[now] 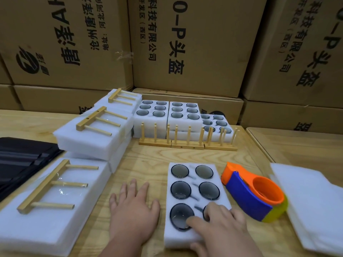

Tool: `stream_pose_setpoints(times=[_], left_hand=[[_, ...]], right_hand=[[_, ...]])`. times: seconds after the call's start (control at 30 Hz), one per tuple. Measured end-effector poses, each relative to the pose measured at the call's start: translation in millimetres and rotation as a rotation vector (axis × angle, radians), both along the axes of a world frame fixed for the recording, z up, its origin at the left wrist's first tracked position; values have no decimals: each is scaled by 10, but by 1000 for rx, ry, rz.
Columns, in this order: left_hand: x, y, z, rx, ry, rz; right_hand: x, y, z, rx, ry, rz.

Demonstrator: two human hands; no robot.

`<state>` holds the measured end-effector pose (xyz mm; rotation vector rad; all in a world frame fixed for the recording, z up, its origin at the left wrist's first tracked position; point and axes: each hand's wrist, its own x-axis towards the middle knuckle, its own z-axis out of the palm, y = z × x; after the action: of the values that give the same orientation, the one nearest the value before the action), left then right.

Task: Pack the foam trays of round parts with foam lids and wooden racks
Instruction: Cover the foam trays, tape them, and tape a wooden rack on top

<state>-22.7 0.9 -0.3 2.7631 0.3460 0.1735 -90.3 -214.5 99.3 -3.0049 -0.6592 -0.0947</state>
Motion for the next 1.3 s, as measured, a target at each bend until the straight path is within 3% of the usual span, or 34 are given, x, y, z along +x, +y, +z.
stream_pose_setpoints(times=[0.1,0.23,0.5,0.9,1.17,1.3], left_hand=[[1,1,-13,9,0,3],[-14,-5,-21,19,4,7],[-11,-8,-40,4,-2,15],[-18,3,-26,31,21,19],[-31,-10,26,30,35,12],[-51,-17,59,25,40,7]], right_hand=[[88,-24,36,33,89,-11],[263,1,84,190,-9,-76],[691,269,-347,82,206,-73],[1356,93,-360,103,217,-146],[1123,-261,-107,354,14,-141],[1048,-720,57,483,-69,-242]])
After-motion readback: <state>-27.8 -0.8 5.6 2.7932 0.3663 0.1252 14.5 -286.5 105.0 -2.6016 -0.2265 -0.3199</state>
